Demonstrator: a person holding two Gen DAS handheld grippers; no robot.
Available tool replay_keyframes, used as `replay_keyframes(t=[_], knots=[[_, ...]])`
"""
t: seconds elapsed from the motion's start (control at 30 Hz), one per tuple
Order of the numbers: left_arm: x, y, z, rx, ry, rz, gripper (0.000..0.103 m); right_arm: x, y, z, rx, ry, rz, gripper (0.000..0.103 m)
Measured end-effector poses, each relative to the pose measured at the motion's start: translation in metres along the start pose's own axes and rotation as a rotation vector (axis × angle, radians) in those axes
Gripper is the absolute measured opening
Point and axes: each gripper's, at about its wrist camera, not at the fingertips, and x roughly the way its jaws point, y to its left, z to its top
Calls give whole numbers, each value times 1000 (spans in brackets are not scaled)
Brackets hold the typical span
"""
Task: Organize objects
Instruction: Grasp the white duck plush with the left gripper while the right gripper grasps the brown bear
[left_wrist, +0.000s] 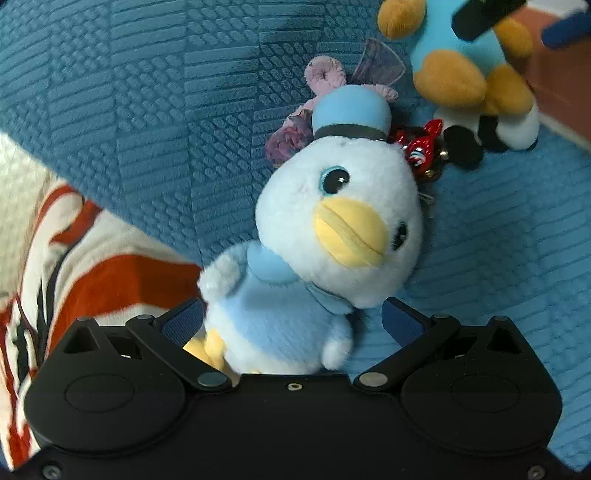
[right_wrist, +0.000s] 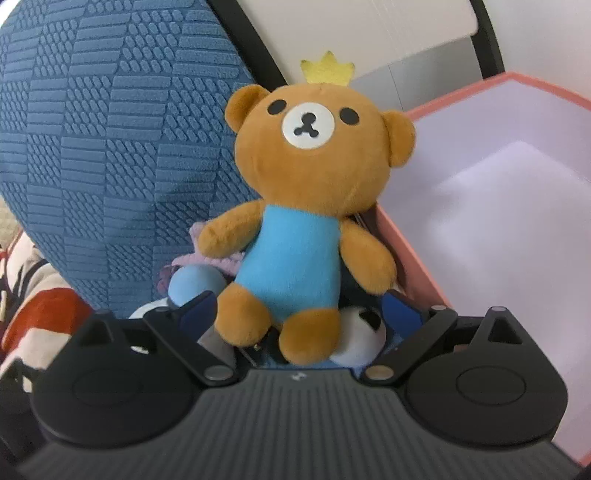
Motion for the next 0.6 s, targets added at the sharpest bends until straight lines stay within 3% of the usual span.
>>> replay_keyframes(t=[0.6], knots=[[56, -11, 0, 323, -2, 69, 103, 34, 14, 9, -152, -54, -70, 90]])
